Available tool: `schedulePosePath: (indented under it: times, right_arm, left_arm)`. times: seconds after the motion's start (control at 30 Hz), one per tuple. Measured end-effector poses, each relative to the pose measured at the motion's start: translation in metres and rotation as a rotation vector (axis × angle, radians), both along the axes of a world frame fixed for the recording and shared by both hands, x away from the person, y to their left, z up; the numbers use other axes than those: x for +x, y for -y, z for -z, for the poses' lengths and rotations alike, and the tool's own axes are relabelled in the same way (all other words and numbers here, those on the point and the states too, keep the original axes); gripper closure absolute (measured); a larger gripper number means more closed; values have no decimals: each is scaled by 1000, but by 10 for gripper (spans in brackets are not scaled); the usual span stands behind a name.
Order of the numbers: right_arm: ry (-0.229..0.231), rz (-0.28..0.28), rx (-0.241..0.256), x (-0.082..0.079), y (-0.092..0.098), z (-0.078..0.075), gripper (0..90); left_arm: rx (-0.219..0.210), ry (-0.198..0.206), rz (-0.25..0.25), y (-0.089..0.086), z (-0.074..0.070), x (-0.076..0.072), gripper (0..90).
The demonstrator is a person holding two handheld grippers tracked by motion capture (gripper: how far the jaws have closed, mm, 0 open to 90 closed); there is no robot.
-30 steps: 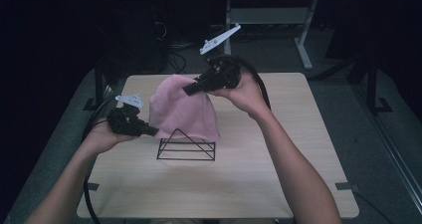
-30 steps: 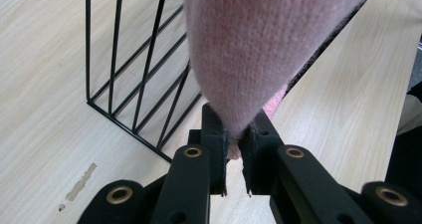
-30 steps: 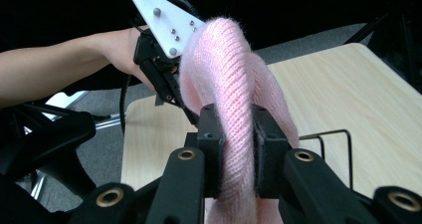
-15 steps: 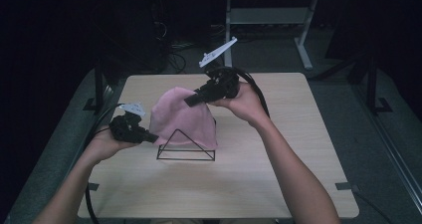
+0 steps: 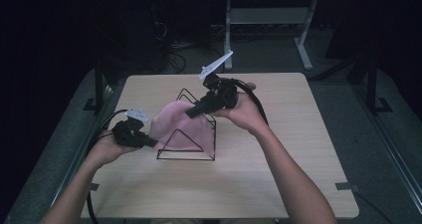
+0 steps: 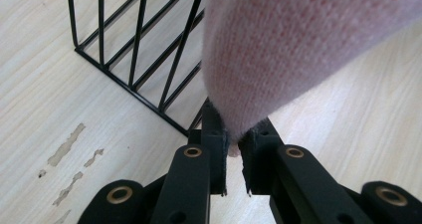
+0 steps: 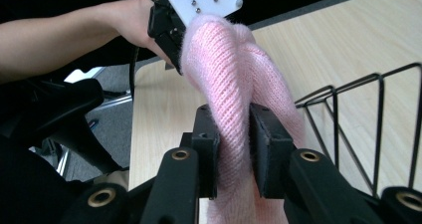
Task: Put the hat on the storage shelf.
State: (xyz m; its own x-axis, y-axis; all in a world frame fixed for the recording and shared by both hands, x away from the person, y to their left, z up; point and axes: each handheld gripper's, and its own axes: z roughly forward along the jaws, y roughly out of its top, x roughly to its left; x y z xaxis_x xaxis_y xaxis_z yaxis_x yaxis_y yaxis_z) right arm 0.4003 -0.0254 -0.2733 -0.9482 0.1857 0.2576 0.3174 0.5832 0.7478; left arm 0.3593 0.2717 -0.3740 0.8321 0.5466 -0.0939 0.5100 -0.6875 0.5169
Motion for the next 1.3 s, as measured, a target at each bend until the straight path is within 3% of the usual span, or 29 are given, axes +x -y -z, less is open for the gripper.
schedulePosePath:
  times: [0.07, 0.27, 0.47, 0.5, 0.7, 1.0, 1.3]
  right_arm:
    - [-9, 0, -1, -1, 0, 3, 750]
    - [-18, -12, -16, -1, 0, 12, 757]
    - [-53, -17, -42, -2, -3, 23, 755]
    - [-40, -23, -39, -2, -4, 25, 753]
    - [-66, -25, -68, -4, -7, 30, 700]
    - [-63, -29, -51, -6, -1, 31, 633]
    - [-44, -38, -54, -8, 2, 35, 805]
  left_arm:
    - [18, 2, 11, 1, 2, 1, 820]
    - [0, -9, -5, 1, 13, 1, 819]
    - [19, -20, -14, 2, 23, 1, 820]
    - [18, -21, -16, 2, 25, 2, 820]
    - [33, -29, -22, 2, 34, 3, 820]
    - [62, -34, -21, 4, 38, 4, 820]
    - [104, -35, -9, 5, 42, 6, 820]
